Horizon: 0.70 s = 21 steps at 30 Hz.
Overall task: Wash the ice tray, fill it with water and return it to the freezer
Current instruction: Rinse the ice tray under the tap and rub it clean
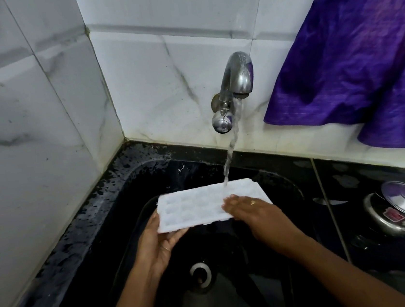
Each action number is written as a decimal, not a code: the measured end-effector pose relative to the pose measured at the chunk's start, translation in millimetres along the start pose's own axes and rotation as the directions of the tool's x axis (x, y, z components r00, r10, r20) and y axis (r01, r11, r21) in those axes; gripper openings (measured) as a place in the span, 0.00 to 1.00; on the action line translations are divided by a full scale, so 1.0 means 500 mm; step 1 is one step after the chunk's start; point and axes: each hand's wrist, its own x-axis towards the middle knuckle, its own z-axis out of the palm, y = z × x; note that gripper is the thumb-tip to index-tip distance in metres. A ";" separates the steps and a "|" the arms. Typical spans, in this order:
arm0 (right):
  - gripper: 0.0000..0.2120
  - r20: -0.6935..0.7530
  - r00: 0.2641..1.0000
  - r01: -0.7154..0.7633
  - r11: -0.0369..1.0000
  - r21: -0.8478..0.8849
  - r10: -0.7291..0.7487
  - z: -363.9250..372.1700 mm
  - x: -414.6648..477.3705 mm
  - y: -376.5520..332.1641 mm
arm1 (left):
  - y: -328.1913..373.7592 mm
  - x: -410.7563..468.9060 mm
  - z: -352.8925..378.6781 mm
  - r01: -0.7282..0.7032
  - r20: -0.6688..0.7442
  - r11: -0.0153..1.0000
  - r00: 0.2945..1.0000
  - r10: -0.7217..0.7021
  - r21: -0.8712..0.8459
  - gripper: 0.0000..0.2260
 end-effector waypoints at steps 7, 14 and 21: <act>0.13 -0.050 0.978 -0.191 0.970 0.153 0.201 -0.050 0.055 0.032 | -0.006 -0.009 0.008 0.101 0.015 0.912 0.993 -0.117 0.398 0.33; 0.09 -0.068 0.910 -0.398 0.909 0.123 0.408 -0.053 0.131 0.049 | 0.009 -0.042 -0.008 -0.323 0.163 0.788 0.946 0.280 0.524 0.08; 0.18 -0.026 0.895 -0.409 0.841 0.353 0.446 -0.012 0.149 -0.029 | -0.004 -0.042 -0.003 -0.188 0.031 0.844 0.979 0.199 0.503 0.06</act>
